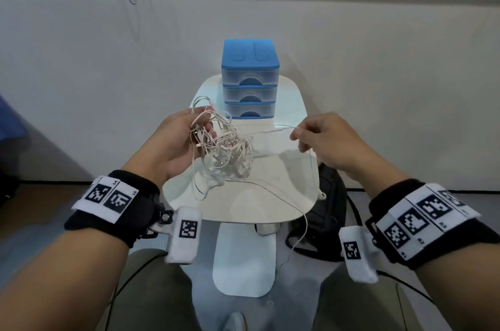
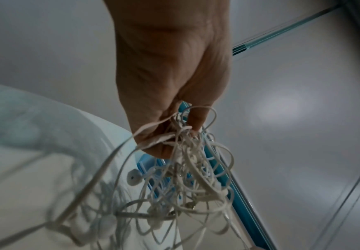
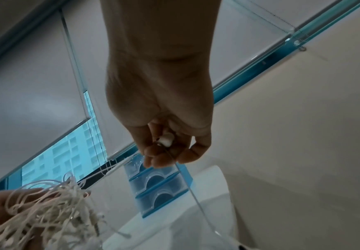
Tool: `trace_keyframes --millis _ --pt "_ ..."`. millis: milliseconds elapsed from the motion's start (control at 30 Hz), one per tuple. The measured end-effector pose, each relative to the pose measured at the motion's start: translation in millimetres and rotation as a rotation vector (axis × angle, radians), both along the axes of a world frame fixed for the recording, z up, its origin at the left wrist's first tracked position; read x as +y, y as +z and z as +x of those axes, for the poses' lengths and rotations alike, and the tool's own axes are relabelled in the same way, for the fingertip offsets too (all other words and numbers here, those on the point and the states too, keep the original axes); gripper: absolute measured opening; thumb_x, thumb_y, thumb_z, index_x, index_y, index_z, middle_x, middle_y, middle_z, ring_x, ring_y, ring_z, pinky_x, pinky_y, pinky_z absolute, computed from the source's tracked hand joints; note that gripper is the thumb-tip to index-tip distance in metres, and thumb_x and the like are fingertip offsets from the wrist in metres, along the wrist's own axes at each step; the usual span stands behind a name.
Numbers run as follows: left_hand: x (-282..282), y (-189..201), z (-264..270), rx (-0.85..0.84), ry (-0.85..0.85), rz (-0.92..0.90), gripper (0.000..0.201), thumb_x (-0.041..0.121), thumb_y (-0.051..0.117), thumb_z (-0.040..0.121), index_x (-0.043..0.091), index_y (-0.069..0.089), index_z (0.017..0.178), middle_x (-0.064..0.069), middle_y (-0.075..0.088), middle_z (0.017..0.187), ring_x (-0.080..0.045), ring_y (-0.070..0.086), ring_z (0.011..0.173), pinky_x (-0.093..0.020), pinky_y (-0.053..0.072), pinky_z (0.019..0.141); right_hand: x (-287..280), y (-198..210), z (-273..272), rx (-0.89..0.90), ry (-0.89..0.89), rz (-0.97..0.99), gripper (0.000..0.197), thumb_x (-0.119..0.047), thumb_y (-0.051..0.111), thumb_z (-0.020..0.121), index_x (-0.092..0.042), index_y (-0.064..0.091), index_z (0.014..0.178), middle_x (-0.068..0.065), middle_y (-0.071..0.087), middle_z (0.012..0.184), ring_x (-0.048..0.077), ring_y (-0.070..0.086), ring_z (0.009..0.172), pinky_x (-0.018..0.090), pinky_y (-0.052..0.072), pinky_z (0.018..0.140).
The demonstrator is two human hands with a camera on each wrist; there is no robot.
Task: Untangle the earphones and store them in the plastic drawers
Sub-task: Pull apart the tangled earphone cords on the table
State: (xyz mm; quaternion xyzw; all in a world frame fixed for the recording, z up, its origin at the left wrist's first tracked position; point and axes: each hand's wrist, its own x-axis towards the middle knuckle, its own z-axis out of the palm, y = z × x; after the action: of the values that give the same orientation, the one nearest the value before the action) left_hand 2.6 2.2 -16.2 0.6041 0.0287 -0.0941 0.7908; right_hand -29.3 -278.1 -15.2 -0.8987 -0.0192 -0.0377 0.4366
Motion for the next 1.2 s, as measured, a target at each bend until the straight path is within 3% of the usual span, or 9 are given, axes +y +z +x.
trace_keyframes --millis 200,300,367,500,633,800,933,1067,1200 --pt "-14.0 5.0 -4.9 0.044 -0.012 -0.132 0.016 0.007 0.049 0.102 0.016 0.061 0.096 -0.002 0.06 0.076 -0.015 0.063 0.065 -0.036 0.062 0.068 20.9 -27.2 -6.2 -0.052 -0.02 -0.232 0.034 -0.016 0.065 0.092 -0.026 0.059 0.124 -0.005 0.054 0.12 0.017 0.054 0.106 0.035 0.047 0.089" --pt "-18.3 10.3 -8.6 0.083 -0.034 -0.227 0.018 0.009 0.046 0.103 0.015 0.059 0.092 -0.005 0.062 0.075 -0.02 0.063 0.067 -0.04 0.061 0.078 37.1 -31.8 -21.6 -0.232 0.031 -0.141 0.022 -0.014 0.067 0.086 -0.025 0.06 0.104 -0.006 0.056 0.103 0.012 0.053 0.086 0.033 0.046 0.079" --pt "-19.2 14.5 -11.2 0.084 -0.066 -0.294 0.021 0.012 0.043 0.103 0.014 0.056 0.087 -0.006 0.06 0.073 -0.022 0.063 0.067 -0.042 0.057 0.083 47.2 -35.5 -26.2 -0.074 0.165 -0.104 0.005 -0.025 0.069 0.089 -0.022 0.068 0.092 -0.005 0.065 0.092 0.011 0.057 0.079 0.033 0.048 0.078" --pt "-22.1 14.9 -18.6 0.056 -0.12 -0.362 0.016 0.014 0.043 0.098 0.008 0.057 0.098 -0.025 0.065 0.108 -0.039 0.064 0.108 -0.056 0.051 0.105 57.8 -38.9 -30.1 0.237 0.414 0.073 0.035 -0.053 0.064 0.092 -0.027 0.072 0.07 -0.005 0.073 0.082 0.018 0.064 0.081 0.035 0.048 0.082" --pt "-27.6 8.7 -27.0 0.0 -0.132 -0.289 0.013 0.003 0.05 0.095 0.007 0.06 0.103 -0.023 0.065 0.116 -0.037 0.066 0.112 -0.048 0.06 0.094 56.5 -24.5 -35.0 0.286 0.434 0.342 0.018 -0.014 0.065 0.099 -0.014 0.07 0.081 0.001 0.064 0.068 0.011 0.057 0.064 0.026 0.043 0.066" --pt "-27.3 -3.7 -34.2 -0.132 -0.136 0.013 0.054 -0.02 0.053 0.091 0.009 0.055 0.135 -0.019 0.07 0.121 -0.029 0.071 0.101 -0.036 0.061 0.085 33.7 -7.5 -40.1 0.302 0.437 0.51 0.023 -0.014 0.053 0.105 -0.003 0.068 0.092 -0.006 0.031 0.049 0.011 0.027 0.045 0.023 0.032 0.049" --pt "-29.1 -11.1 -39.1 -0.168 -0.106 0.131 0.066 -0.018 0.067 0.085 0.016 0.055 0.141 -0.017 0.069 0.114 -0.025 0.072 0.092 -0.034 0.062 0.083 12.2 -1.9 -42.7 0.331 0.346 0.515 0.028 -0.006 0.051 0.1 -0.003 0.071 0.082 0.01 0.049 0.062 0.019 0.047 0.054 0.026 0.035 0.053" --pt "-41.1 -14.8 -43.2 -0.262 -0.084 0.271 0.07 -0.011 0.077 0.082 0.02 0.055 0.142 -0.015 0.072 0.111 -0.026 0.076 0.089 -0.037 0.062 0.086 17.1 -2.3 -38.3 0.268 0.305 0.338 0.025 -0.021 0.057 0.102 -0.008 0.075 0.089 0.001 0.047 0.058 0.013 0.033 0.051 0.024 0.025 0.048" --pt "-45.9 -11.0 -45.1 -0.34 -0.066 0.41 0.063 -0.004 0.079 0.082 0.026 0.059 0.134 -0.005 0.074 0.101 -0.024 0.077 0.082 -0.038 0.059 0.08 28.9 -2.2 -36.4 0.223 0.312 0.24 0.019 -0.021 0.063 0.101 -0.005 0.072 0.096 0.0 0.056 0.06 0.013 0.044 0.055 0.02 0.036 0.051"
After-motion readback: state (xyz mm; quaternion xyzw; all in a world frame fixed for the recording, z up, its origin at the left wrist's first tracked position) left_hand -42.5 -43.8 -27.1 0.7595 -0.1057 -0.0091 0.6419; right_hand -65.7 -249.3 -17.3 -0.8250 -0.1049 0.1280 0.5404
